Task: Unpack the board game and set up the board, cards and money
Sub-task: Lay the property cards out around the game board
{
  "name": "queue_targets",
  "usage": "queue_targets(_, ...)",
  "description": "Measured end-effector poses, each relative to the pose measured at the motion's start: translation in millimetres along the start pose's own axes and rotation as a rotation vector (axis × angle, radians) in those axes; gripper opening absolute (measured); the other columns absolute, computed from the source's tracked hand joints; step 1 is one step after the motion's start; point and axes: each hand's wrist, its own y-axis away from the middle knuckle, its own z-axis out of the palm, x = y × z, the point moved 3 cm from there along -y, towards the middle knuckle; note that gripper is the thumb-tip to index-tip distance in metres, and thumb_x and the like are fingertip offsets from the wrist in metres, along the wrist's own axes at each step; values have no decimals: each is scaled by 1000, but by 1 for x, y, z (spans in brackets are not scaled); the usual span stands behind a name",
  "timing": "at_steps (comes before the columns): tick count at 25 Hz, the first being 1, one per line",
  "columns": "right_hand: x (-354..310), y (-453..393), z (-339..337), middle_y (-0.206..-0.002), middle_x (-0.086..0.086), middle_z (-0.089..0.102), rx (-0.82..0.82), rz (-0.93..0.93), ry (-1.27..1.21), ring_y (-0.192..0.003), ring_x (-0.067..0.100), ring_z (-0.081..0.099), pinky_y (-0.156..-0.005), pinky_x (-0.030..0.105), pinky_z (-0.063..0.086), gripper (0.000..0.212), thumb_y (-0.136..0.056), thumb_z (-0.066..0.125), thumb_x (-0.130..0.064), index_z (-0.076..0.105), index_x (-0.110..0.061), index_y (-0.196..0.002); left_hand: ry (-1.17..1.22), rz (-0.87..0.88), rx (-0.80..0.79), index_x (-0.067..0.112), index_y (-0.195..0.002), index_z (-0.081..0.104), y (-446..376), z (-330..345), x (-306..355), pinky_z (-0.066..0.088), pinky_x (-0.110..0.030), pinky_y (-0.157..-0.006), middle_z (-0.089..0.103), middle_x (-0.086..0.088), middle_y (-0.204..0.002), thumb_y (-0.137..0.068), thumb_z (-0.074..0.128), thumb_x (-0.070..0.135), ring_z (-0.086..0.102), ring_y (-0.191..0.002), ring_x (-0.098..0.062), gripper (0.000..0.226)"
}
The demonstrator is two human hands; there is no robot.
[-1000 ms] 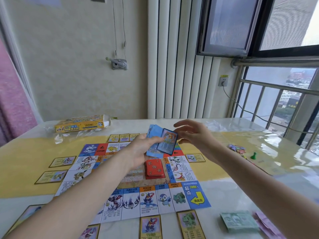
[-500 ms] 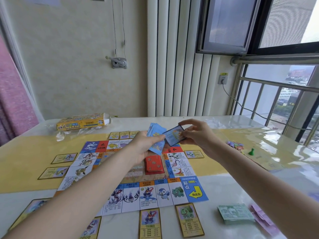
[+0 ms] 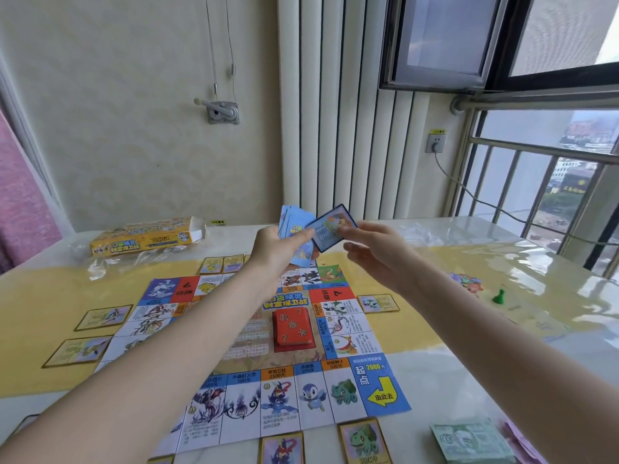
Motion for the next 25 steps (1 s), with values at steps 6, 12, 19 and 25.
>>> queue_targets(6, 10, -26, -3, -73, 10, 66, -58, 18, 118, -60, 14, 58, -57, 22, 45, 25, -95, 47, -28, 62, -8, -95, -249, -17, -29, 13, -79, 61, -31, -17, -14, 46, -26, -60, 65, -13, -84, -86, 66, 16, 59, -70, -23, 9)
queue_targets(12, 2, -69, -4, -67, 2, 65, -242, -116, 940, -54, 9, 44, -46, 18, 35, 12, -81, 67, -9, 67, -16, -71, -620, 34, -163, 1, -76, 61, -64, -21, -13, 39, -21, -56, 59, -10, -71, -84, 68, 17, 53, -62, -21, 19)
queue_targets(19, 37, -144, -30, -61, 12, 55, 213, 3, 601, -50, 16, 49, -44, 21, 40, 27, -77, 67, 6, 57, 9, -101, -211, -107, 76, 4, -96, 61, -102, -45, -40, 55, -26, -62, 70, -12, -81, -88, 61, 10, 68, -64, -16, 10)
queue_targets(25, 59, -174, -21, -74, 18, 65, 216, 82, 1021, -55, 21, 58, -57, 33, 55, 19, -78, 68, 2, 58, 4, -94, -46, -247, 82, 4, -96, 59, -113, -45, -64, 54, -23, -55, 68, -15, -83, -93, 53, 31, 63, -49, -13, 27)
